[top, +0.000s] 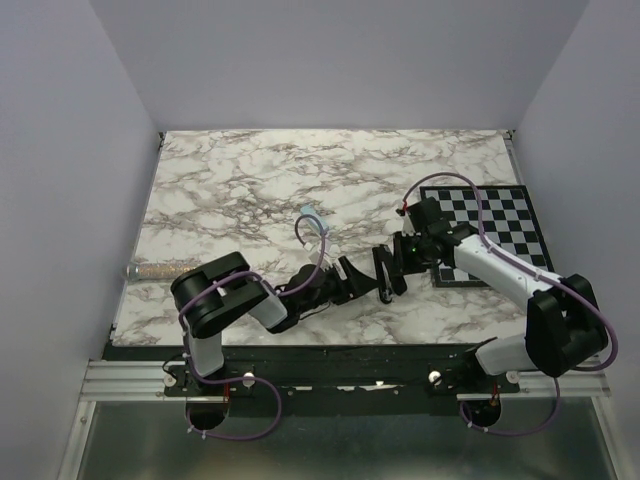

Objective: Load the staples into the stapler

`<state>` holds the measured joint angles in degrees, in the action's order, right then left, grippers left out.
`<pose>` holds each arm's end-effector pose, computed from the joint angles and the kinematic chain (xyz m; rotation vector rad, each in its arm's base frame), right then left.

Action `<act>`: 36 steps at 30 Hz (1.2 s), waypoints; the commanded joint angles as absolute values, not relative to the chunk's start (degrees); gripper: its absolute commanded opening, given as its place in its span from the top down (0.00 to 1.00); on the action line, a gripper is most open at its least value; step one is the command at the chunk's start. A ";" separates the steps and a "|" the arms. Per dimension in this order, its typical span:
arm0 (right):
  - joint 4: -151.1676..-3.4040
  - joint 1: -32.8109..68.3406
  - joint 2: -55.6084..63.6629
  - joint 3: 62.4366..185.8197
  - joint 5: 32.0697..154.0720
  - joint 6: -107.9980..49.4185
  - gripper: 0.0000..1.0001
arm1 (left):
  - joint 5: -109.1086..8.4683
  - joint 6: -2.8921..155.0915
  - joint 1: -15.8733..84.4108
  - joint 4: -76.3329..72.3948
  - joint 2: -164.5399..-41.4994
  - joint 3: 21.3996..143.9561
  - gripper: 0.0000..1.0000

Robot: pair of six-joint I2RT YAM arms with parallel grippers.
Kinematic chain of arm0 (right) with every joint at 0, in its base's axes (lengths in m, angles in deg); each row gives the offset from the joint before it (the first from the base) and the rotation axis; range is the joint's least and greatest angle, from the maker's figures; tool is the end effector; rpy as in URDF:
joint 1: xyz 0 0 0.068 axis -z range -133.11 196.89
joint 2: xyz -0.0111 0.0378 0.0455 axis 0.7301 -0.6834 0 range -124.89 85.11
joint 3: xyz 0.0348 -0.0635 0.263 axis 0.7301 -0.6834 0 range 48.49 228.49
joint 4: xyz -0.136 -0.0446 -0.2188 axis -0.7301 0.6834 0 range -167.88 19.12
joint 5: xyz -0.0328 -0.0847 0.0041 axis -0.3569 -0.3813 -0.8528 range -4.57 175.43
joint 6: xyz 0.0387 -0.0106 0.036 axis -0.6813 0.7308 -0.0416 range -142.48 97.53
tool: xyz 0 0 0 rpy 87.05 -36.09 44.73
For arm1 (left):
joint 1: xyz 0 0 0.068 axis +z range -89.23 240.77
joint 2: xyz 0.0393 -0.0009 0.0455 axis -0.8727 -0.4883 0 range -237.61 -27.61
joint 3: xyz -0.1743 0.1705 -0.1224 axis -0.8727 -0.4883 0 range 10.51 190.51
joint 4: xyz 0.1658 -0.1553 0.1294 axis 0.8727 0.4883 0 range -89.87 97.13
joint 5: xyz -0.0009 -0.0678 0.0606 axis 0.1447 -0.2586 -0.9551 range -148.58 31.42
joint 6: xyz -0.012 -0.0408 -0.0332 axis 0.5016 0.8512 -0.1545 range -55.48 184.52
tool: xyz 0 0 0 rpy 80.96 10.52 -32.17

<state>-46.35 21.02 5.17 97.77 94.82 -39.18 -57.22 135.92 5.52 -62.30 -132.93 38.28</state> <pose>0.2369 0.1214 0.2036 -0.2716 2.6996 0.4514 0.1742 -0.2527 0.1132 -0.2820 2.1270 -1.4795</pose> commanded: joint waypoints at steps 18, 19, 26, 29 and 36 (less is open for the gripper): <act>-46.77 6.47 -2.51 99.47 76.56 -43.83 0.99 | -82.30 117.52 5.22 -19.40 -91.63 39.33 0.06; -47.03 5.59 -3.21 99.12 76.03 -44.35 0.99 | -84.66 116.91 5.22 -17.20 -90.29 40.29 0.05; -49.93 1.37 -7.26 96.14 75.41 -48.84 0.99 | -91.62 114.88 5.31 -6.91 -81.76 40.31 0.04; -50.46 1.36 -8.49 95.60 75.58 -49.63 0.99 | -92.51 114.79 5.31 -5.06 -80.35 40.13 0.04; -48.09 1.37 -7.88 99.55 70.51 -47.62 0.99 | -94.35 110.94 5.48 -0.22 -79.47 43.02 0.01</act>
